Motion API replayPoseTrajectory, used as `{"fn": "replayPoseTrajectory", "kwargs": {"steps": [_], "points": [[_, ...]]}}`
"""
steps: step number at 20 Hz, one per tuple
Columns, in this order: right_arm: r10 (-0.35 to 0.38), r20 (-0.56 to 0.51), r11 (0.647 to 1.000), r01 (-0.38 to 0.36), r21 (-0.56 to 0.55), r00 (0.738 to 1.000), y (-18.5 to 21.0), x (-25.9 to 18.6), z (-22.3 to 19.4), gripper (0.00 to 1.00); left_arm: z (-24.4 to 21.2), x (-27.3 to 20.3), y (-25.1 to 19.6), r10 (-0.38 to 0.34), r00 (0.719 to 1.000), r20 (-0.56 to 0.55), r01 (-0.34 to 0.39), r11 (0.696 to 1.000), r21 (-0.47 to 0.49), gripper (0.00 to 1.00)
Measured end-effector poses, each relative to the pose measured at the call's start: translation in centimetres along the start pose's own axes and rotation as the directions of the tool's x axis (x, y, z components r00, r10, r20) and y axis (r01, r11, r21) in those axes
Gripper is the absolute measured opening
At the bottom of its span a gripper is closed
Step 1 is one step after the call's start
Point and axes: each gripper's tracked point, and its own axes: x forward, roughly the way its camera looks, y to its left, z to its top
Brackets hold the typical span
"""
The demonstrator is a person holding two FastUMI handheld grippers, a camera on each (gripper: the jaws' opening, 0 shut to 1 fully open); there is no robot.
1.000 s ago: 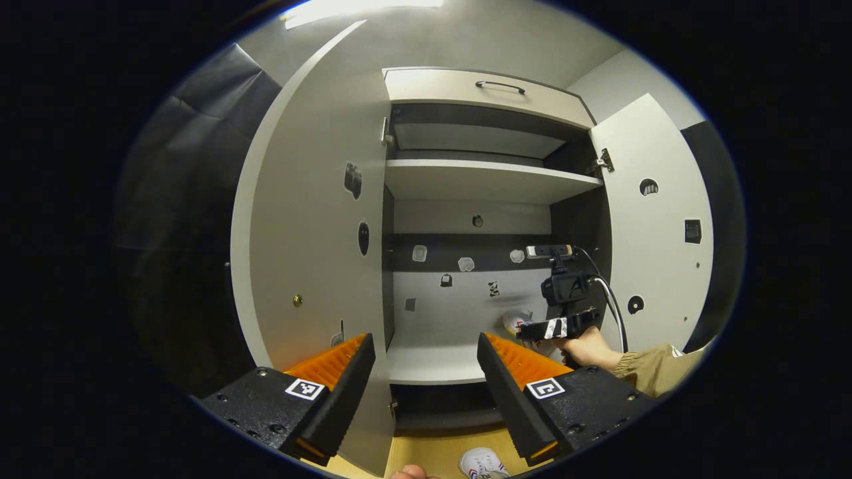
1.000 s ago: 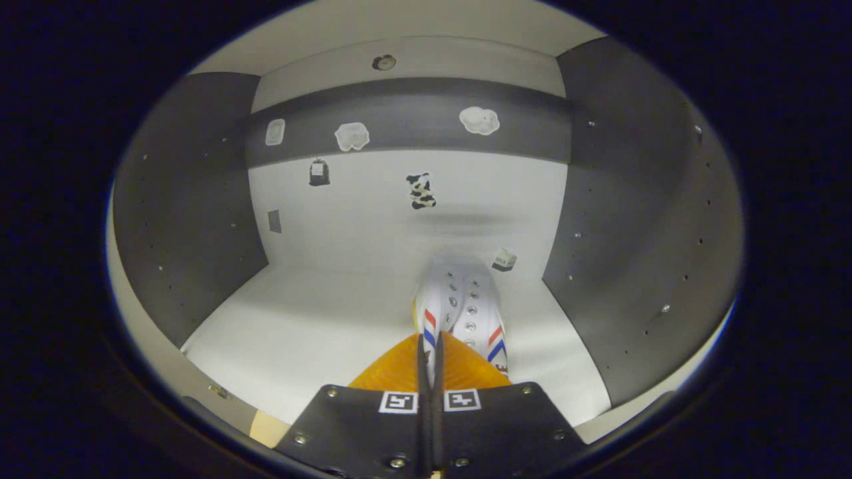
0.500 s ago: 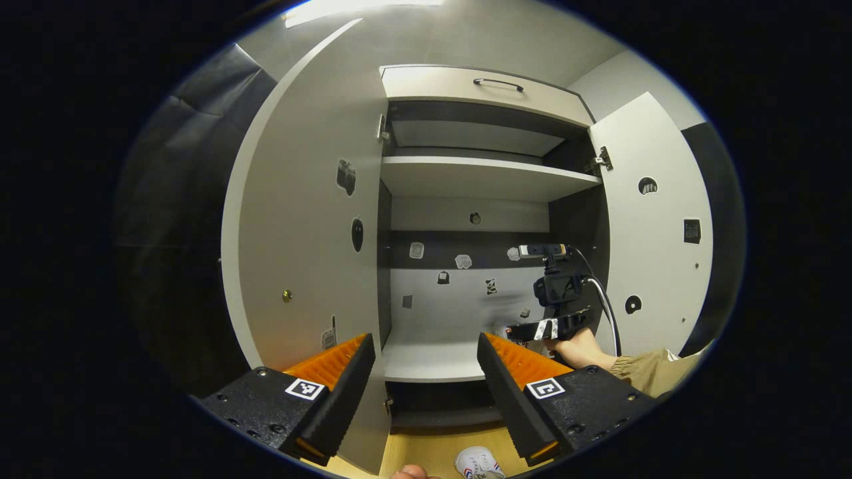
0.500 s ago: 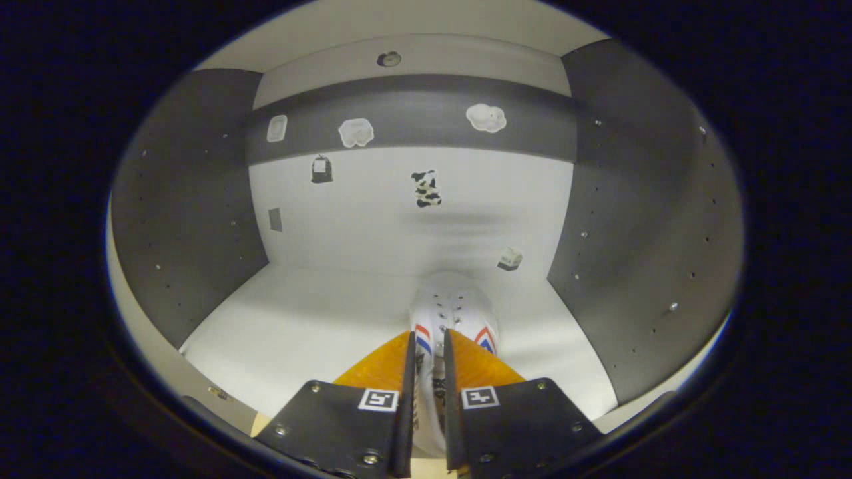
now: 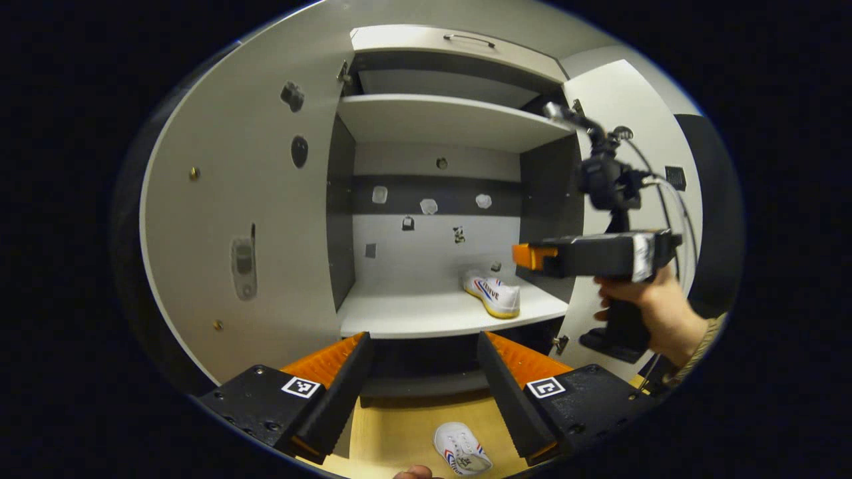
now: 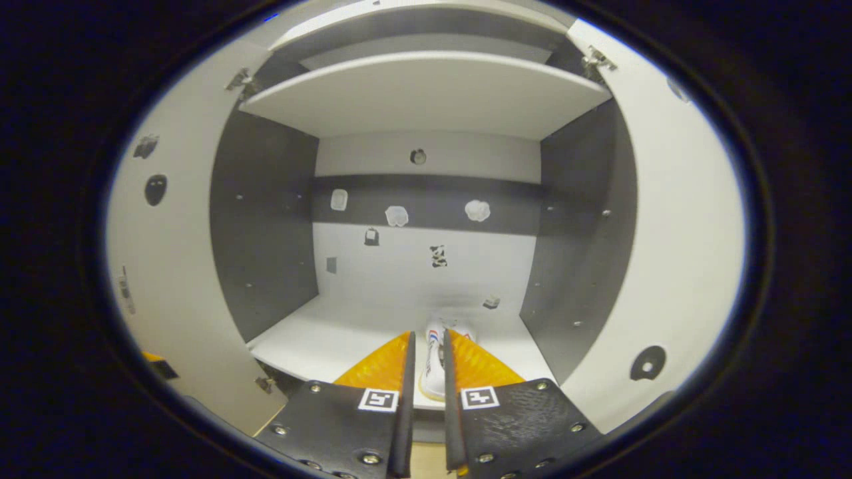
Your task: Grab one shoe with the right hand and put it into the shoe cabinet, grab the other shoe with the left hand and put it into the shoe cabinet; then close the right door with the right hand and the left door with the left hand.
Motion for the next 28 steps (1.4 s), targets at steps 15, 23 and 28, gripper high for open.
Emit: {"fn": "replayPoseTrajectory", "kwargs": {"steps": [15,23,28], "points": [[-0.096,0.141,0.993,0.085,0.083,0.985,-5.8,-16.0,3.2,0.2,-30.1,0.9,-4.2,-0.133,0.782,-0.609,0.09,0.991,-0.101,0.98],[-0.114,0.161,0.991,0.1,0.09,0.98,-6.9,-18.2,4.1,0.52,-37.0,0.2,-4.5,-0.141,0.675,-0.725,0.032,0.986,-0.161,0.98],[-0.092,0.175,0.993,0.078,0.085,0.98,-6.2,-18.3,4.7,0.68,-39.1,0.1,-4.2,-0.125,0.633,-0.764,-0.006,0.986,-0.166,0.96]]}}
